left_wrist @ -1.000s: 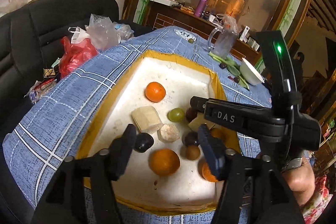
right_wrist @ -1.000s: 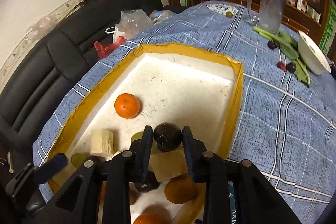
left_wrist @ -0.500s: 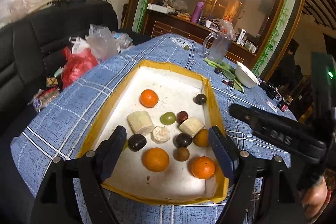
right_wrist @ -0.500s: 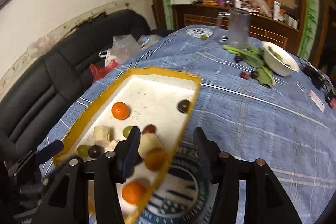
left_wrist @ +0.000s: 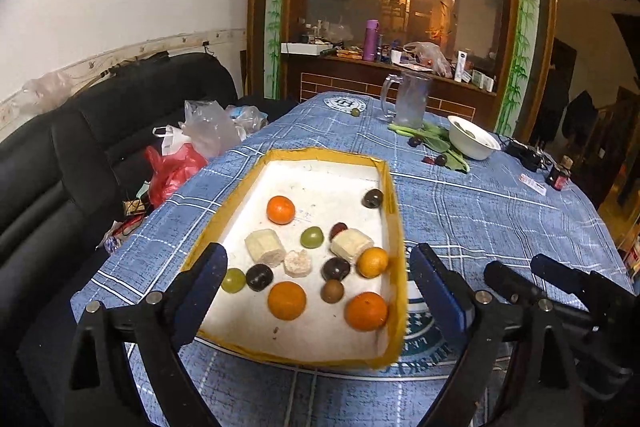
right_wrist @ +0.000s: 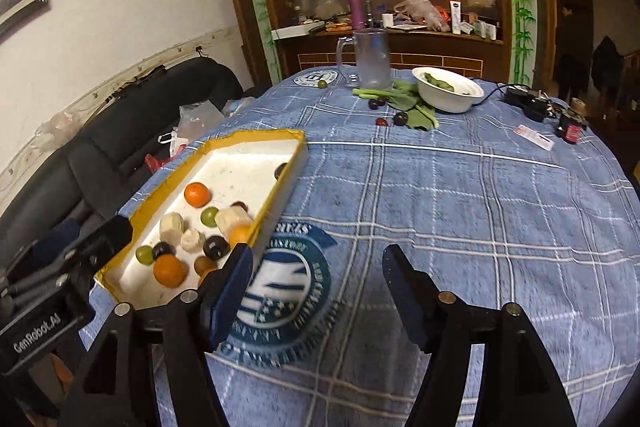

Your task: Organize fruits

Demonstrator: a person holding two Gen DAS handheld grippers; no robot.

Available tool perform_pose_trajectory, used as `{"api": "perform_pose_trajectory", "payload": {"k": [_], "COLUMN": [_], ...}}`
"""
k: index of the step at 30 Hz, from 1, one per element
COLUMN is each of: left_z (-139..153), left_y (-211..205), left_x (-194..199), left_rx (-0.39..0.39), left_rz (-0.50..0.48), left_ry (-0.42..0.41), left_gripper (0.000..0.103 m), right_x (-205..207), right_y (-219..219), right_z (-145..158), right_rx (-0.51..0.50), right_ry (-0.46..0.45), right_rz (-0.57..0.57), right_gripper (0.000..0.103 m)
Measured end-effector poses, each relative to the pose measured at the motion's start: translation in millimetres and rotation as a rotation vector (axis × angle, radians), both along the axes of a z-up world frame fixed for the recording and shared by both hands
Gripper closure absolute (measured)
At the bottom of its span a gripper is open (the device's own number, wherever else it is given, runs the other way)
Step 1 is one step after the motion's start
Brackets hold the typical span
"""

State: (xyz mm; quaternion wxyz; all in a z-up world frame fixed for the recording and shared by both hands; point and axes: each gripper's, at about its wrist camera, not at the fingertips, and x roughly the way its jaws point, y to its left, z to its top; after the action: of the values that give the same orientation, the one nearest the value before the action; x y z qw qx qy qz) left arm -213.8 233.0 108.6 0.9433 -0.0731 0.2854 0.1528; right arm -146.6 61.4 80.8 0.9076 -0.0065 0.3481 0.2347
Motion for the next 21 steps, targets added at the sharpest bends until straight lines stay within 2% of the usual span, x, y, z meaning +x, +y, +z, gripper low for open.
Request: {"api": "perform_pose_trajectory", "payload": {"k": [10, 21], "left_z": [7.7, 12.0], "left_y": [-24.7, -31.6], "left_x": [-7.7, -13.4], "left_rx": [0.046, 0.067], "left_rz": [-0.023, -0.009], "left_ry": [-0.006, -0.022], "left_gripper": [0.01, 0.009], "right_x": [-21.0, -34.6], "right_y": [-10.3, -8.9], "right_z": [2.2, 2.9], "right_rx": [-0.001, -0.003], "right_ry": [-0.032, -0.04], "right_rz": [0.001, 0.015], "right_gripper": [0.026, 0.025]}}
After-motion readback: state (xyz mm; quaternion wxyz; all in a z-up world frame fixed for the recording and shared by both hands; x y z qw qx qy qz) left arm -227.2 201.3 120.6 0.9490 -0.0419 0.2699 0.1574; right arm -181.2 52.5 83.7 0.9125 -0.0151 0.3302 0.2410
